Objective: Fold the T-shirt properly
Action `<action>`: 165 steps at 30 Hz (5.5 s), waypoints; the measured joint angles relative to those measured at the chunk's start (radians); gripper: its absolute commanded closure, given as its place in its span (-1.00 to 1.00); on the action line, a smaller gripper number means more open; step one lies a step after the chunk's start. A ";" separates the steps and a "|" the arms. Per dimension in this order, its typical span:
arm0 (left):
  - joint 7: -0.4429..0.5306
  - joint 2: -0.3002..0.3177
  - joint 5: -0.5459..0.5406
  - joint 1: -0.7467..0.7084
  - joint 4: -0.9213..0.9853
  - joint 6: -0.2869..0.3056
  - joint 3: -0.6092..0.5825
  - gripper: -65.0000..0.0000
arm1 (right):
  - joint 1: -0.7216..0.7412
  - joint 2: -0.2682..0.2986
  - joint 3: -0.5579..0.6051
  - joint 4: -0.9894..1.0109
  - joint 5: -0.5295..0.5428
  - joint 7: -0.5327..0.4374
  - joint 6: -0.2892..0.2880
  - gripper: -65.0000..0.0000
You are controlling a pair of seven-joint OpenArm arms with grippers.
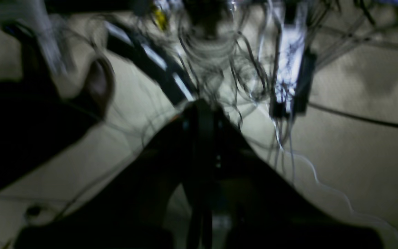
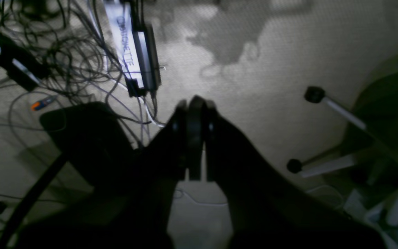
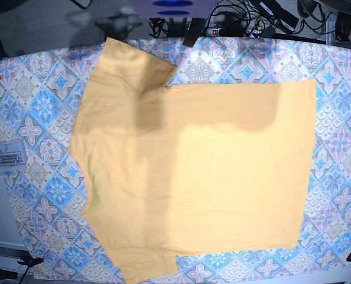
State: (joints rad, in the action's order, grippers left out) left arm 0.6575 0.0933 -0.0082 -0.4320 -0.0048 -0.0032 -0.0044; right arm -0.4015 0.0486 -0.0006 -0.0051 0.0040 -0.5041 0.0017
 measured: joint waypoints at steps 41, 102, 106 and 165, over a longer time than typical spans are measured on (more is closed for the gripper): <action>0.563 0.070 -0.027 -0.229 -0.349 0.003 0.072 1.00 | -0.185 0.065 0.000 -0.007 -0.004 -0.768 0.003 1.00; -0.153 -0.047 0.211 -0.068 -1.176 0.004 0.068 0.66 | -0.177 0.071 -0.146 -1.076 -0.232 0.153 -0.080 0.91; -0.153 -0.048 0.214 -0.070 -1.176 0.007 0.068 0.66 | -0.217 0.075 -0.154 -1.079 -0.232 0.107 -0.069 0.91; -0.292 -0.007 0.636 -0.237 -1.431 0.112 0.370 0.32 | -0.421 0.056 -0.119 -1.650 -0.176 0.367 -0.005 0.93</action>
State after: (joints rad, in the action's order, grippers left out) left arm 0.3656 0.0860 0.6277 -0.6685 -1.4361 0.1089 0.3656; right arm -0.8227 0.1051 -0.1192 -1.6550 -0.1719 -0.1375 -0.0032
